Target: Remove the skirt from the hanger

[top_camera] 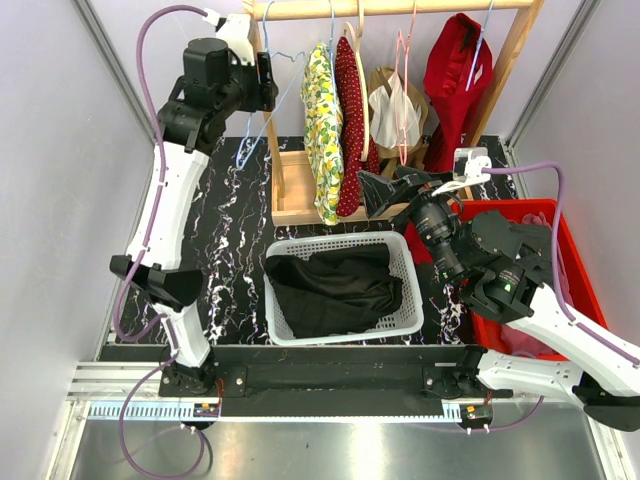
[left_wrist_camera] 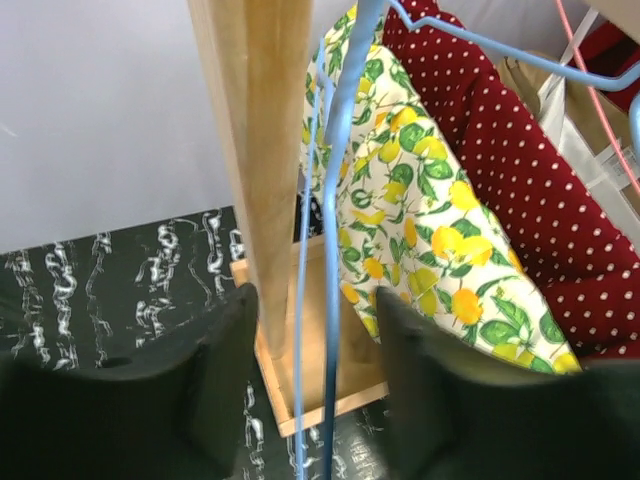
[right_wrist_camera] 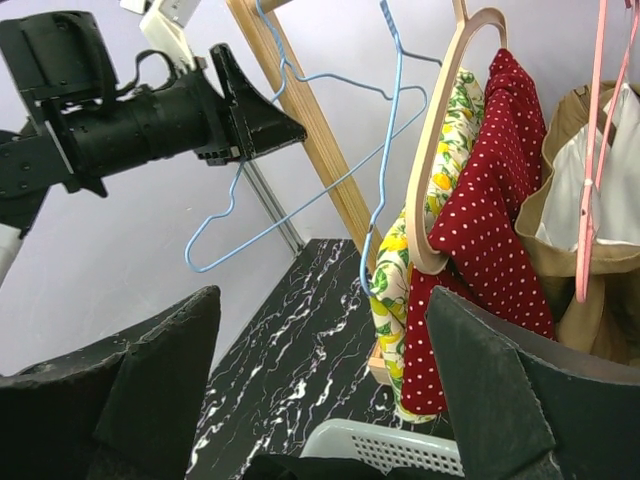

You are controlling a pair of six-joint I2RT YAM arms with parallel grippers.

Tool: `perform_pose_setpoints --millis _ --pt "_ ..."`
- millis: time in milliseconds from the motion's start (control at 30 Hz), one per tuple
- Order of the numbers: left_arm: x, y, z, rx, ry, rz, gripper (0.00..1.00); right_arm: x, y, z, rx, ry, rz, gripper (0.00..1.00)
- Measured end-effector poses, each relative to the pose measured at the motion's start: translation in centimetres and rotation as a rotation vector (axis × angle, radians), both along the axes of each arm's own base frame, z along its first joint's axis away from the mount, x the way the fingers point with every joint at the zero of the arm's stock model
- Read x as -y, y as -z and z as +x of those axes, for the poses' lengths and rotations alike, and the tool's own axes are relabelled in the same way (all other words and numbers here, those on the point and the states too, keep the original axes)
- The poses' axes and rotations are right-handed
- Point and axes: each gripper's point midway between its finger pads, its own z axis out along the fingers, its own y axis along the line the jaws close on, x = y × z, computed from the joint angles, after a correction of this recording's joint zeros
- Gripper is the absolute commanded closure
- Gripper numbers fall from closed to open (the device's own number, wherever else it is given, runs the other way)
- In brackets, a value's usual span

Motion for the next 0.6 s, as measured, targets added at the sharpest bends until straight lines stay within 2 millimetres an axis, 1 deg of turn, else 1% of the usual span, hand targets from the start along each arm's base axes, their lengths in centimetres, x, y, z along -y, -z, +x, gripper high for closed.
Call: perform_pose_setpoints --millis 133,167,233,333,400,433,500,567,600 --pt "-0.7 -1.2 -1.5 0.014 -0.009 -0.002 0.31 -0.1 0.2 0.0 -0.009 -0.002 -0.001 0.08" --pt "-0.9 -1.9 -2.0 0.027 -0.009 -0.003 0.31 -0.1 0.3 0.0 -0.011 -0.003 -0.003 0.08" --pt "-1.2 -2.9 -3.2 0.054 -0.01 -0.002 0.34 -0.1 0.5 0.0 -0.016 -0.003 -0.009 0.08" --pt "-1.7 -5.3 -5.5 0.119 -0.015 -0.006 0.36 -0.1 0.7 0.0 -0.021 -0.003 -0.013 0.07" --pt "-1.3 -7.3 -7.1 0.174 -0.002 -0.017 0.37 -0.1 0.8 0.0 -0.023 -0.003 -0.015 0.08" --pt "-0.6 -8.6 -8.1 0.21 0.018 -0.028 0.38 -0.2 0.9 0.0 -0.025 -0.003 -0.017 0.08" --pt "1.2 -10.5 -9.9 0.261 0.07 -0.049 0.4 -0.2 1.2 0.1 -0.029 -0.003 -0.024 0.08" --pt "3.2 -11.4 -11.1 0.289 0.125 -0.059 0.4 -0.3 1.6 0.2 -0.035 -0.002 -0.029 0.08" --pt "4.9 -11.5 -11.7 0.296 0.162 -0.062 0.4 -0.3 1.8 0.2 -0.039 -0.002 -0.034 0.08"
